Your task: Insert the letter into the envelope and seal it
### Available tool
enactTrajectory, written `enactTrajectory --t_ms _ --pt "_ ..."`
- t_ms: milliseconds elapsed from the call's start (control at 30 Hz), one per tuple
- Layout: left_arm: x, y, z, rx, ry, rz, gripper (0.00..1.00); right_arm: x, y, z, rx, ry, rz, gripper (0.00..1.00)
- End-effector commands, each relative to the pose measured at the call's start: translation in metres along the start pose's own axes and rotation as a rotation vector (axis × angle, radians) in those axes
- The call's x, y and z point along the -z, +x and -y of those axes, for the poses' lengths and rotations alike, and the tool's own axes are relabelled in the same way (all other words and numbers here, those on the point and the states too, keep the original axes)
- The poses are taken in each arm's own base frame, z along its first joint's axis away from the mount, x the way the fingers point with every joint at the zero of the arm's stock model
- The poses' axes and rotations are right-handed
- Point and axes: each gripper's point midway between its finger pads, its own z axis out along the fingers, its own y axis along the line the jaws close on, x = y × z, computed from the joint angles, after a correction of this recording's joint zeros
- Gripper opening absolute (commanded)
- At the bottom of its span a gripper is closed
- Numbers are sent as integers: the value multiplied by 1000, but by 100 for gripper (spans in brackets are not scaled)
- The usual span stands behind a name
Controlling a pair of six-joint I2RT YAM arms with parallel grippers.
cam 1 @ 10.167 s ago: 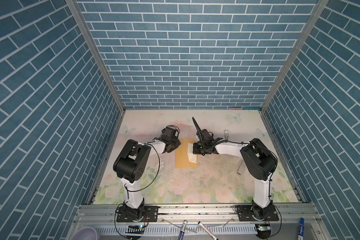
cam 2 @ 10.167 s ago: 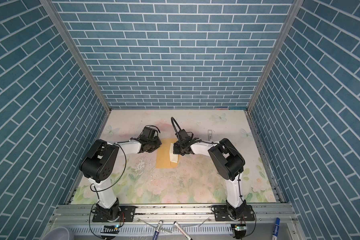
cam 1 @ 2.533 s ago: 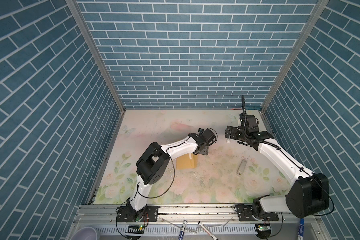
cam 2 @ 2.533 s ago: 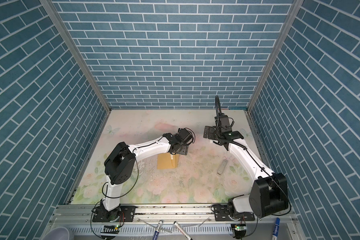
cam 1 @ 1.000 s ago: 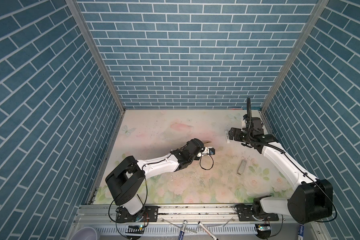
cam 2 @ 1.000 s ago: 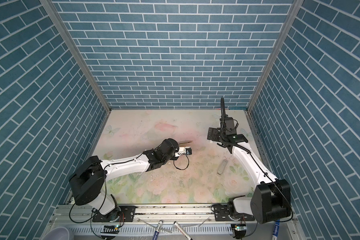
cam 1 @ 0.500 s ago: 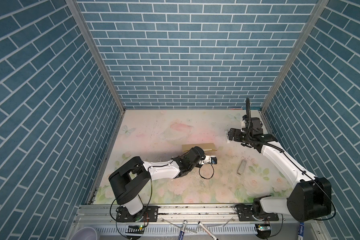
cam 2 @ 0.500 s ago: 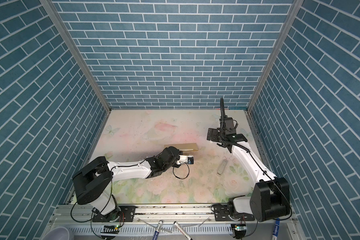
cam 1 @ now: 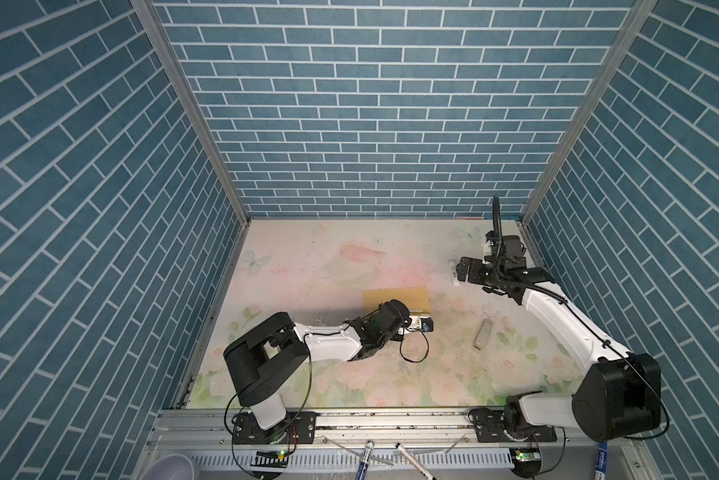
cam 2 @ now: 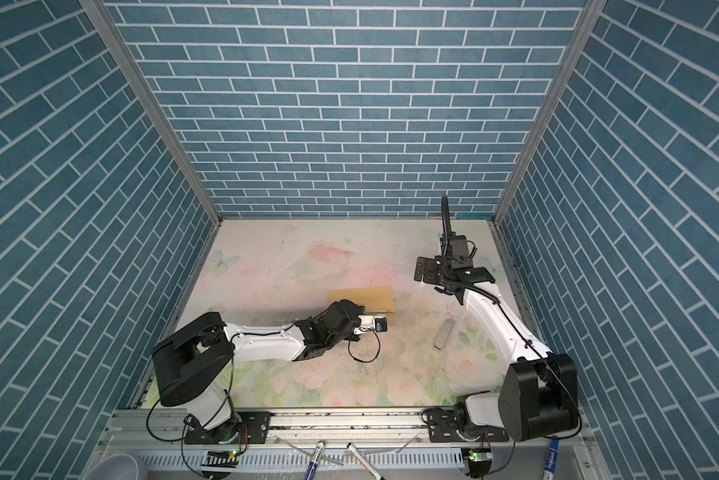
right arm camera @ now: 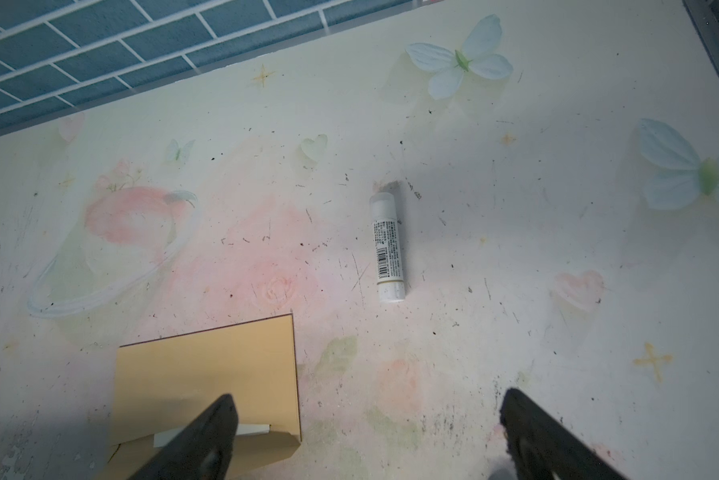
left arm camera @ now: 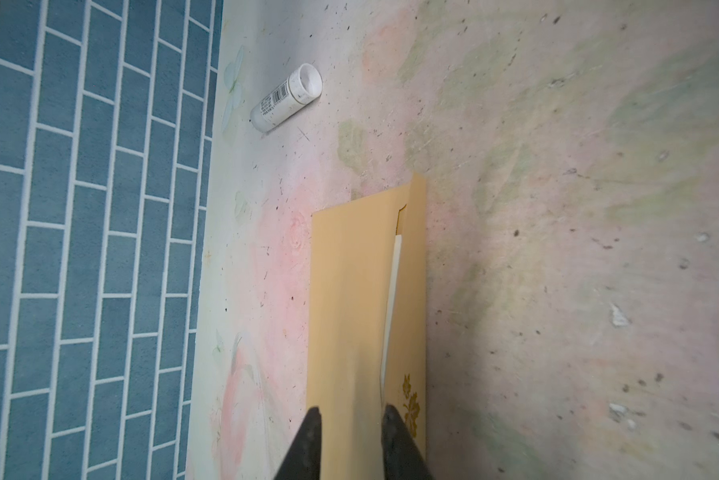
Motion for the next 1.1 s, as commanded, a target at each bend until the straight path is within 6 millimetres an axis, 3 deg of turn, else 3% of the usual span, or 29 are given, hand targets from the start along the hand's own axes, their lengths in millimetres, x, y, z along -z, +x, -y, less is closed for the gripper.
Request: enactTrajectory --t_ms 0,133,267,500,633,800,1067 --pt "17 -13 -13 108 -21 51 40 -5 12 4 12 0 -35 99" --pt "38 -33 -35 249 -41 143 55 -5 9 -1 10 -31 -28 99" --pt "52 -42 -61 450 -50 218 63 -5 4 -6 9 -59 -14 99" --pt "45 -33 -81 722 -35 224 76 -3 1 -31 20 -194 -30 98" --pt "34 -26 -78 844 -3 215 76 -8 4 -54 -10 -314 -83 84" --pt "18 -21 -64 914 50 192 63 -28 16 -74 -32 -352 -139 56" --pt "-1 -23 -42 942 150 181 29 -64 49 -102 20 -348 -266 27"
